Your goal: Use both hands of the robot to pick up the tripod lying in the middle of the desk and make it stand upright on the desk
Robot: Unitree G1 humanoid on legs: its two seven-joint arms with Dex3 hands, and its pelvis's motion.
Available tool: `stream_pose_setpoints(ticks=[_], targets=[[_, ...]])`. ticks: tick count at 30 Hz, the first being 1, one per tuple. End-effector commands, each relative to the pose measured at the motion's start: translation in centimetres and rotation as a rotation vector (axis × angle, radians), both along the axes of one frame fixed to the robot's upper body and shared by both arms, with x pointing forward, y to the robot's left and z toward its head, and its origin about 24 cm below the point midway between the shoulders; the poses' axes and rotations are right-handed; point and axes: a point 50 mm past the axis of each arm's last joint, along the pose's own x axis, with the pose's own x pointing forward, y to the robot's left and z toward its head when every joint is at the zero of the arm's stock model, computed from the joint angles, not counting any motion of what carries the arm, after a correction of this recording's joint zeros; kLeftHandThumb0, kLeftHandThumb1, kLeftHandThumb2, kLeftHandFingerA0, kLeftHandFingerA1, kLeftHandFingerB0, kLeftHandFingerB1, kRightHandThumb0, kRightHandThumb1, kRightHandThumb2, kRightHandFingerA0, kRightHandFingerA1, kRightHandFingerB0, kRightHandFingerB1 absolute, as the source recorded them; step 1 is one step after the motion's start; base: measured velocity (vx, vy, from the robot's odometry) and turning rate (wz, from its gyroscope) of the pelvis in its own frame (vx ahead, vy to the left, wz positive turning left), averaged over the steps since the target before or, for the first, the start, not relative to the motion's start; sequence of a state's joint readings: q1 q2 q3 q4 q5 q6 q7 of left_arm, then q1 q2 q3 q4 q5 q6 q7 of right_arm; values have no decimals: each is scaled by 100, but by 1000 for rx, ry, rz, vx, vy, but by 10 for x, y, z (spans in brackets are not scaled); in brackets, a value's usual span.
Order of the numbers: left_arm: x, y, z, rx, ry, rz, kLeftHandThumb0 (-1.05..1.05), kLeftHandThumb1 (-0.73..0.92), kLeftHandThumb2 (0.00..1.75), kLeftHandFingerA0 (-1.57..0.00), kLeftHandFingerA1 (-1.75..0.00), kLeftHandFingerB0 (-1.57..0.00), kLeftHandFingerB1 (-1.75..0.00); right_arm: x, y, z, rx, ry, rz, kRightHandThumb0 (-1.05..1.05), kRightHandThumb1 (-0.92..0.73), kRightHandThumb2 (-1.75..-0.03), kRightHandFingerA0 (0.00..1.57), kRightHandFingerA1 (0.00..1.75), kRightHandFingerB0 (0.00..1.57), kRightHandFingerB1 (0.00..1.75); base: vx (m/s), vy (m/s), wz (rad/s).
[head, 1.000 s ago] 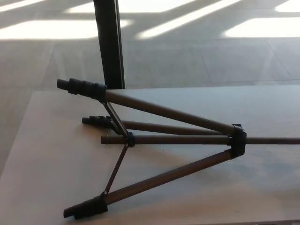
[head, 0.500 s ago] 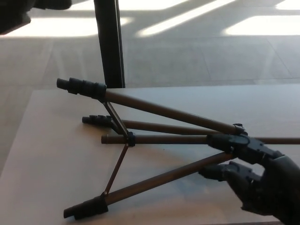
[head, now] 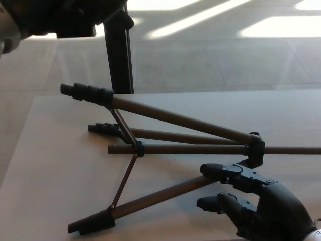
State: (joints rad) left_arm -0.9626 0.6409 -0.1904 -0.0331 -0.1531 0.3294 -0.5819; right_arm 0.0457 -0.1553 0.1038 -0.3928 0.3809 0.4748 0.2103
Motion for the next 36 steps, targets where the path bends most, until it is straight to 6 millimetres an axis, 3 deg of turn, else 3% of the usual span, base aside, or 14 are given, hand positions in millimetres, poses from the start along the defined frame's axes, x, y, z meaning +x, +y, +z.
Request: stream_pose_setpoints(ticks=[1, 2, 3, 4, 5, 7, 8, 9, 19, 21, 22, 25, 27, 36], targets=[[-5, -9, 1, 189, -11, 7, -63, 47, 94, -36, -65, -18, -50, -2, -9, -9, -31, 33, -64, -78, -58, -78, 45, 69, 43, 50, 0, 0, 0], [-5, -11, -2, 276, -8, 3, -80, 72, 62, -27, -54, -25, -39, -3, -10, -10, -20, 41, -73, -73, -71, -61, 47, 68, 48, 45, 0, 0, 0], [-7, -11, -6, 389, 35, 24, -40, 35, 100, -4, -54, 0, -49, -4, -10, -11, -15, 49, -80, -79, -57, -78, 47, 69, 45, 50, 0, 0, 0], [-7, -11, -8, 422, 56, 35, -40, 35, 100, -4, -54, 0, -49, -4, -10, -11, -16, 52, -82, -79, -57, -78, 47, 69, 45, 50, 0, 0, 0], [-8, -12, -20, 511, 101, 29, -97, 62, 102, 0, -30, -12, -26, -6, -11, -12, -1, 54, -85, -78, -57, -78, 46, 69, 44, 50, 0, 0, 0], [-9, -13, -30, 605, 157, 22, -96, 60, 103, -2, -19, -9, -15, -7, -12, -12, 4, 54, -91, -73, -71, -61, 47, 67, 48, 45, 0, 0, 0], [-10, -13, -38, 664, 206, 28, -102, 61, 102, 0, -7, -6, -3, -8, -11, -12, 8, 55, -99, -77, -57, -78, 48, 69, 45, 51, 0, 0, 0], [-11, -16, -50, 742, 224, 14, -100, 59, 101, 0, -8, 0, -2, -10, -10, -11, 13, 62, -108, -73, -71, -62, 48, 66, 47, 43, 0, 0, 0], [1, -30, -83, 891, 230, 51, -97, 48, 87, 0, 0, -2, -8, -15, 5, -18, 35, 86, -106, -73, -68, -61, 52, 63, 51, 42, 0, 0, 0], [5, -33, -88, 921, 232, 65, -103, 61, 81, 0, 0, 0, -21, -17, 10, -20, 36, 93, -82, -78, -56, -79, 45, 68, 42, 49, 0, 0, 0], [8, -34, -94, 957, 229, 84, -101, 50, 91, 0, 0, -1, -12, -19, 14, -20, 38, 101, -74, -74, -70, -61, 48, 66, 45, 43, 0, 0, 0], [13, -35, -102, 978, 225, 114, -100, 48, 89, 0, 0, -1, -7, -22, 20, -21, 42, 117, -66, -78, -57, -78, 48, 68, 45, 52, 0, 0, 0], [18, -35, -106, 979, 205, 141, -94, 50, 99, 0, -10, -6, 0, -25, 23, -23, 58, 135, -74, -72, -71, -62, 52, 66, 49, 45, 0, 0, 0], [39, -46, -96, 1059, -165, 293, -101, 59, 100, 0, -1, -9, -1, -39, 30, -33, 47, 191, -59, -73, -70, -61, 53, 65, 49, 42, 0, 0, 0]])
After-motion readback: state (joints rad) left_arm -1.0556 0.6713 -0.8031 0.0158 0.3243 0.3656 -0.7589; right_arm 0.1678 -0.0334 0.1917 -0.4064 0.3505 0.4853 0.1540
